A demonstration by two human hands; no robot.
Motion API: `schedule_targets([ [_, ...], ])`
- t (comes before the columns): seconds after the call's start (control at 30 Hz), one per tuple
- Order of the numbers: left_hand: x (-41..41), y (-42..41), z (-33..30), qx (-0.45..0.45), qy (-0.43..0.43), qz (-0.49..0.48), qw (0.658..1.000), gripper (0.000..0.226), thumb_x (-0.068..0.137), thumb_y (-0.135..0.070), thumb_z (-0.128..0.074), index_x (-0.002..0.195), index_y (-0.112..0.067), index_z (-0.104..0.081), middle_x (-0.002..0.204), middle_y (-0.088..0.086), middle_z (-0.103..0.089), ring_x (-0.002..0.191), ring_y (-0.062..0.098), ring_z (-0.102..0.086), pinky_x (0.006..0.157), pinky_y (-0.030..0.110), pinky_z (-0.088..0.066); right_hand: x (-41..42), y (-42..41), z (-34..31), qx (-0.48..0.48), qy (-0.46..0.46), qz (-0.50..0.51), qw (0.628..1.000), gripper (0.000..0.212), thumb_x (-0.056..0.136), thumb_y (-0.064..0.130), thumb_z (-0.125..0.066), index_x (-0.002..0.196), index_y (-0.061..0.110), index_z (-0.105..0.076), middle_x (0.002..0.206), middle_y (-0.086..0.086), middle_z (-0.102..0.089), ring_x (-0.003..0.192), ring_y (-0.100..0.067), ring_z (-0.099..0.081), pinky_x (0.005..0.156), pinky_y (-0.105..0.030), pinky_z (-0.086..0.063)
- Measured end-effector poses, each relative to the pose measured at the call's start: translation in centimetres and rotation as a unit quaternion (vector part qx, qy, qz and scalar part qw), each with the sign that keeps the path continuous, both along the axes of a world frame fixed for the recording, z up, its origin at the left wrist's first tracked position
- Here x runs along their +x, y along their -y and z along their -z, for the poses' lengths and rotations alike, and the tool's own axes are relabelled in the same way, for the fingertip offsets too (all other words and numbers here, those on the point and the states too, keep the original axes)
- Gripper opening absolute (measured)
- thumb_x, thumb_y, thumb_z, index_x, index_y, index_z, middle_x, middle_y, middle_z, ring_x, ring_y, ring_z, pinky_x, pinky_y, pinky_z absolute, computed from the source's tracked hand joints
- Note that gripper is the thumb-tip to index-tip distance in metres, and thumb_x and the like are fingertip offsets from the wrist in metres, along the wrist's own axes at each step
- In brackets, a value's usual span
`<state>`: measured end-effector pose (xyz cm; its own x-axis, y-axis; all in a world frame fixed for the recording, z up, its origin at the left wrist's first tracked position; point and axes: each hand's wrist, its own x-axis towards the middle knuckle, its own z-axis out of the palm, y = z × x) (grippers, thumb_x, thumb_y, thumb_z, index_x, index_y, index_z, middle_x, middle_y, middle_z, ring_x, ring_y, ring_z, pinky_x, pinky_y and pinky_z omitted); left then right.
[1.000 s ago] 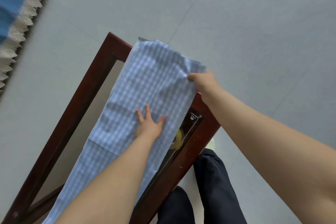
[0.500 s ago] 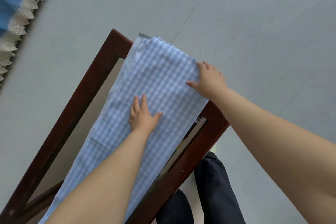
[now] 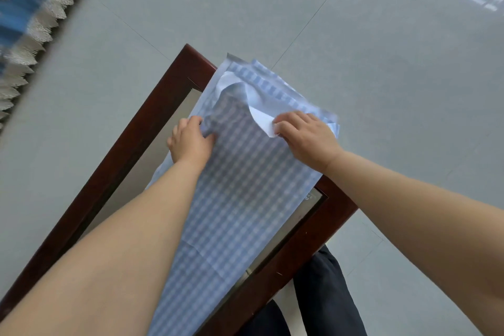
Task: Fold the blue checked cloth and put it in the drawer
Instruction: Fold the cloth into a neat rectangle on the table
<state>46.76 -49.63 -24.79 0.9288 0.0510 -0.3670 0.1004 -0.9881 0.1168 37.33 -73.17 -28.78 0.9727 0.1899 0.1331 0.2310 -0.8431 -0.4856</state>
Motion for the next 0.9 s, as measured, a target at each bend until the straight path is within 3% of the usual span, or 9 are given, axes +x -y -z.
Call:
schedule_targets([
  [0.13, -0.9, -0.7, 0.3, -0.028, 0.058, 0.151, 0.986, 0.005, 0.089, -0.016, -0.058, 0.092, -0.012, -0.055, 0.105, 0.005, -0.056, 0.101, 0.029, -0.052, 0.088, 0.037, -0.036, 2.3, 0.7, 0.0, 0.053, -0.151, 0.18, 0.971, 0.018, 0.092, 0.012, -0.051, 0.107, 0.003, -0.055, 0.114, -0.014, -0.058, 0.1, -0.036, -0.054, 0.075, -0.036, -0.037],
  [0.2, -1.3, -0.6, 1.0, -0.03, 0.03, 0.171, 0.984, 0.006, 0.09, -0.014, -0.056, 0.088, -0.013, -0.05, 0.124, 0.006, -0.053, 0.117, 0.03, -0.048, 0.095, 0.039, -0.037, 3.9, 1.0, 0.0, 0.059, -0.26, 0.185, 0.946, 0.032, 0.093, 0.024, -0.051, 0.121, 0.007, -0.048, 0.124, -0.013, -0.053, 0.112, -0.033, -0.049, 0.085, -0.037, -0.039],
  [0.3, -0.9, -0.6, 1.7, -0.08, -0.044, -0.001, 0.996, 0.021, 0.089, -0.033, -0.058, 0.078, -0.022, -0.044, 0.15, 0.009, -0.031, 0.133, 0.03, -0.036, 0.104, 0.045, -0.038, 4.9, 0.8, -0.2, 0.023, -0.271, 0.12, 0.955, 0.036, 0.09, 0.03, -0.057, 0.122, 0.015, -0.05, 0.131, -0.007, -0.05, 0.121, -0.029, -0.044, 0.094, -0.036, -0.037],
  [0.47, 1.0, -1.6, 1.3, -0.11, -0.089, -0.088, 0.986, 0.029, 0.08, -0.051, -0.066, 0.084, -0.025, -0.054, 0.126, 0.0, -0.044, 0.114, 0.023, -0.05, 0.103, 0.045, -0.041, 4.2, 0.5, 0.3, 0.025, -0.21, 0.109, 0.971, 0.022, 0.089, 0.025, -0.06, 0.108, 0.013, -0.057, 0.151, -0.006, -0.031, 0.134, -0.028, -0.031, 0.102, -0.039, -0.034],
  [0.57, 1.6, -2.0, 0.7, -0.131, -0.081, -0.07, 0.986, 0.026, 0.078, -0.044, -0.072, 0.079, -0.028, -0.051, 0.11, -0.004, -0.045, 0.106, 0.024, -0.055, 0.096, 0.042, -0.046, 4.5, 0.0, 0.3, 0.061, -0.252, 0.111, 0.959, 0.027, 0.089, 0.024, -0.058, 0.116, 0.02, -0.056, 0.137, -0.001, -0.048, 0.124, -0.026, -0.045, 0.093, -0.036, -0.039],
  [0.67, 1.3, -1.8, 0.3, -0.15, -0.018, -0.047, 0.987, 0.038, 0.081, -0.034, -0.072, 0.11, -0.026, -0.049, 0.108, -0.004, -0.048, 0.098, 0.02, -0.056, 0.085, 0.037, -0.049, 5.8, -0.9, -0.7, 0.255, -0.364, 0.222, 0.868, 0.05, 0.086, 0.025, -0.064, 0.131, 0.024, -0.042, 0.11, 0.0, -0.053, 0.097, -0.021, -0.055, 0.082, -0.034, -0.045],
  [0.73, 0.9, -1.2, -0.3, -0.184, -0.032, -0.095, 0.978, 0.057, 0.081, -0.034, -0.073, 0.127, -0.023, -0.04, 0.108, -0.003, -0.051, 0.094, 0.017, -0.054, 0.082, 0.034, -0.048, 6.8, -0.8, -1.3, 0.318, -0.406, 0.238, 0.823, 0.049, 0.082, 0.021, -0.068, 0.127, 0.015, -0.049, 0.099, -0.004, -0.055, 0.089, -0.021, -0.056, 0.081, -0.035, -0.046],
  [0.83, -0.5, -1.0, -0.2, -0.113, 0.068, 0.071, 0.989, 0.023, 0.083, -0.023, -0.07, 0.091, -0.008, -0.055, 0.086, 0.008, -0.059, 0.076, 0.029, -0.056, 0.068, 0.039, -0.047, 7.2, -0.2, -2.6, 0.302, -0.43, 0.189, 0.83, 0.009, 0.08, 0.014, -0.061, 0.085, 0.007, -0.061, 0.072, -0.004, -0.054, 0.066, -0.017, -0.051, 0.067, -0.031, -0.042],
  [0.9, -2.0, -1.8, 0.4, -0.101, 0.171, 0.242, 0.95, 0.018, 0.075, -0.002, -0.066, 0.077, -0.009, -0.049, 0.073, 0.01, -0.057, 0.061, 0.031, -0.053, 0.056, 0.038, -0.043, 6.7, 0.1, -3.3, 0.314, -0.408, 0.187, 0.837, 0.009, 0.079, 0.015, -0.054, 0.077, 0.007, -0.058, 0.066, -0.002, -0.049, 0.061, -0.014, -0.045, 0.062, -0.028, -0.038],
])
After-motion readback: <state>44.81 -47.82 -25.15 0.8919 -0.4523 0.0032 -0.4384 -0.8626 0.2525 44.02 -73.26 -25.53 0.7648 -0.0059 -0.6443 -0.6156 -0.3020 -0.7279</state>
